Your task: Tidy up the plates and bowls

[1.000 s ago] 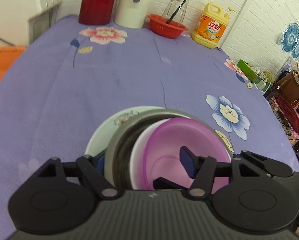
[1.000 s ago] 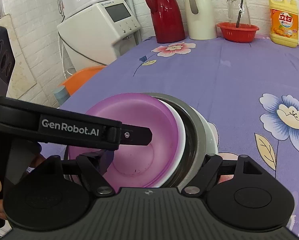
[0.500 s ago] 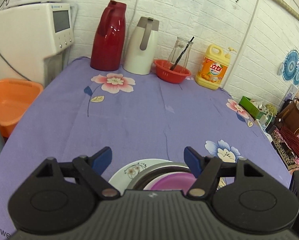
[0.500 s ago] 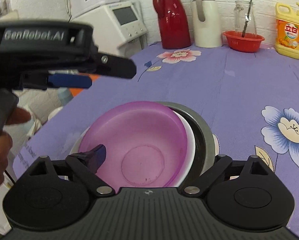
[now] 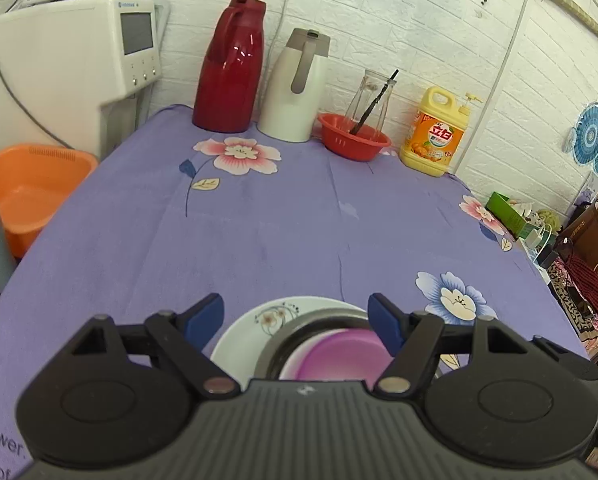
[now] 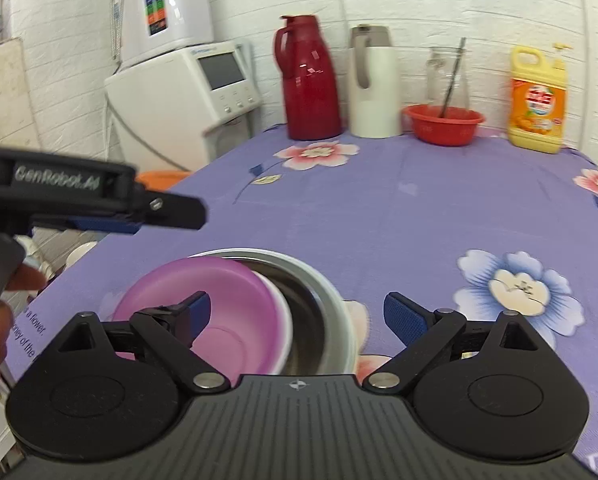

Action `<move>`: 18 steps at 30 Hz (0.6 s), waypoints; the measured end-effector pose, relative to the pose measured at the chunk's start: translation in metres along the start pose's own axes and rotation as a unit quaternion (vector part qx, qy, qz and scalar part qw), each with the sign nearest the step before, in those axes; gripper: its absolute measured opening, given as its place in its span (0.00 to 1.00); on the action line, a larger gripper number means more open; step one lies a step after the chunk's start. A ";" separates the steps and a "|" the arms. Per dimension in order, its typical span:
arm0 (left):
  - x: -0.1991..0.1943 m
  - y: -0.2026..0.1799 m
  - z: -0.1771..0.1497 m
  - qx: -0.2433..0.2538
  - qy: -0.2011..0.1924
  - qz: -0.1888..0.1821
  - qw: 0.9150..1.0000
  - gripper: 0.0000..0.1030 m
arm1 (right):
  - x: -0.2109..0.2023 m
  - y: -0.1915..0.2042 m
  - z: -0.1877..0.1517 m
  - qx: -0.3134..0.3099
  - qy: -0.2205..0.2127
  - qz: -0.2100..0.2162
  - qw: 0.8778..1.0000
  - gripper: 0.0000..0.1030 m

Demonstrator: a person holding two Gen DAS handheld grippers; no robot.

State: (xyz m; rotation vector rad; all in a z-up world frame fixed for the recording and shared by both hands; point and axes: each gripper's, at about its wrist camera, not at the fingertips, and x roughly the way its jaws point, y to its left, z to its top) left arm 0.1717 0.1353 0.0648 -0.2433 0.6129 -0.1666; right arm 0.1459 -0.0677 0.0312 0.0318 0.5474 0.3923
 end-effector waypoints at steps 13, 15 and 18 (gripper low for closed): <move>-0.062 -0.062 -0.085 0.033 -0.053 0.051 0.997 0.70 | -0.081 -0.027 -0.053 0.047 -0.075 -0.089 0.992 1.00; -0.065 -0.068 -0.100 0.042 -0.054 0.056 0.996 0.70 | -0.089 -0.032 -0.067 0.058 -0.075 -0.099 0.991 1.00; -0.068 -0.072 -0.120 0.047 -0.049 0.046 0.997 0.70 | -0.100 -0.040 -0.085 0.082 -0.074 -0.102 0.989 1.00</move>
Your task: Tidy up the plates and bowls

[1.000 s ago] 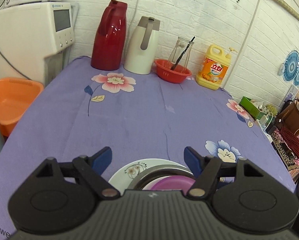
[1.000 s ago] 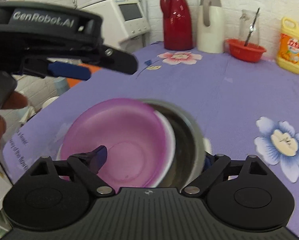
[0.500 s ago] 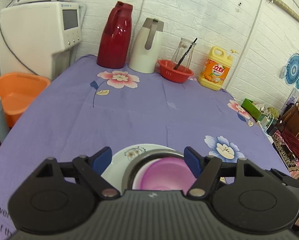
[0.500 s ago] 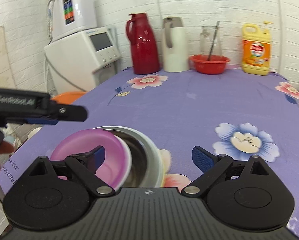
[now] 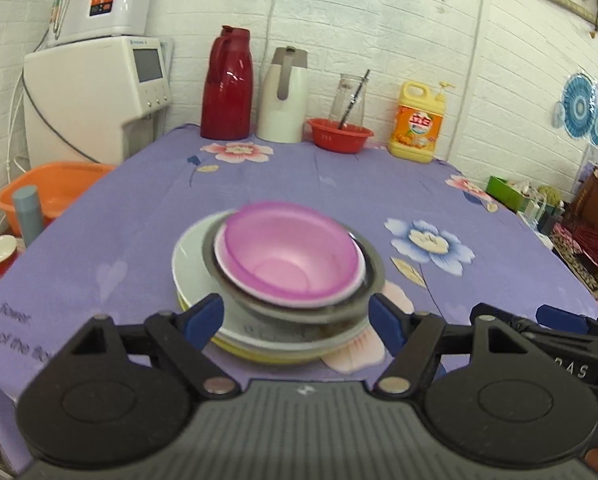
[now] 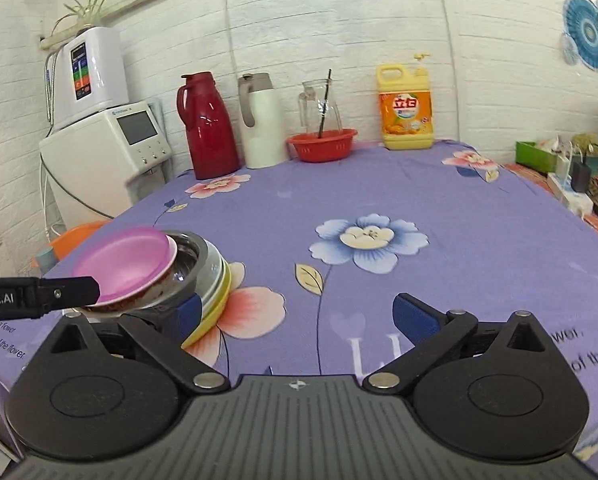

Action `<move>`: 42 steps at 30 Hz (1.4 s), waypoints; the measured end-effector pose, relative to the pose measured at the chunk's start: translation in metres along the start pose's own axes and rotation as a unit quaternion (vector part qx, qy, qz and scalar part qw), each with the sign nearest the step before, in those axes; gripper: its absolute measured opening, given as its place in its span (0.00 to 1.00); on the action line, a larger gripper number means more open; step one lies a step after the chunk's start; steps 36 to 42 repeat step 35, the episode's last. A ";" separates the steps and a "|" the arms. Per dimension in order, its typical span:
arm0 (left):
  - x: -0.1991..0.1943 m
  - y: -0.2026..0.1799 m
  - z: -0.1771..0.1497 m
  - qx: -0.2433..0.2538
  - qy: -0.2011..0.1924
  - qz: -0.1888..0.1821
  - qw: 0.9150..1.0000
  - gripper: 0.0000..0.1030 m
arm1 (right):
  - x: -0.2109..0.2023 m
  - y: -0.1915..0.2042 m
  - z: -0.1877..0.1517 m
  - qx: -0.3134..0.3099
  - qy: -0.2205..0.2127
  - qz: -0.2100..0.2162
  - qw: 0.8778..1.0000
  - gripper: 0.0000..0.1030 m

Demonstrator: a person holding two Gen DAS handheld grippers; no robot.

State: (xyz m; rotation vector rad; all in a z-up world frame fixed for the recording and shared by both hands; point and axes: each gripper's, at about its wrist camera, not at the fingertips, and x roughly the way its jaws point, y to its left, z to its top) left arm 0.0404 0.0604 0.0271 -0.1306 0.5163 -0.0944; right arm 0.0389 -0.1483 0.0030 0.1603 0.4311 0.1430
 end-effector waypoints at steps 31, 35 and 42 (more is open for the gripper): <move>-0.033 -0.009 -0.051 0.028 -0.029 0.045 0.998 0.70 | -0.042 0.019 -0.045 -0.053 0.014 0.011 0.998 1.00; -0.033 -0.011 -0.051 0.032 -0.029 0.048 0.998 0.71 | -0.042 0.022 -0.047 -0.056 0.020 0.016 0.998 1.00; -0.033 -0.011 -0.051 0.032 -0.029 0.048 0.998 0.71 | -0.042 0.022 -0.047 -0.056 0.020 0.016 0.998 1.00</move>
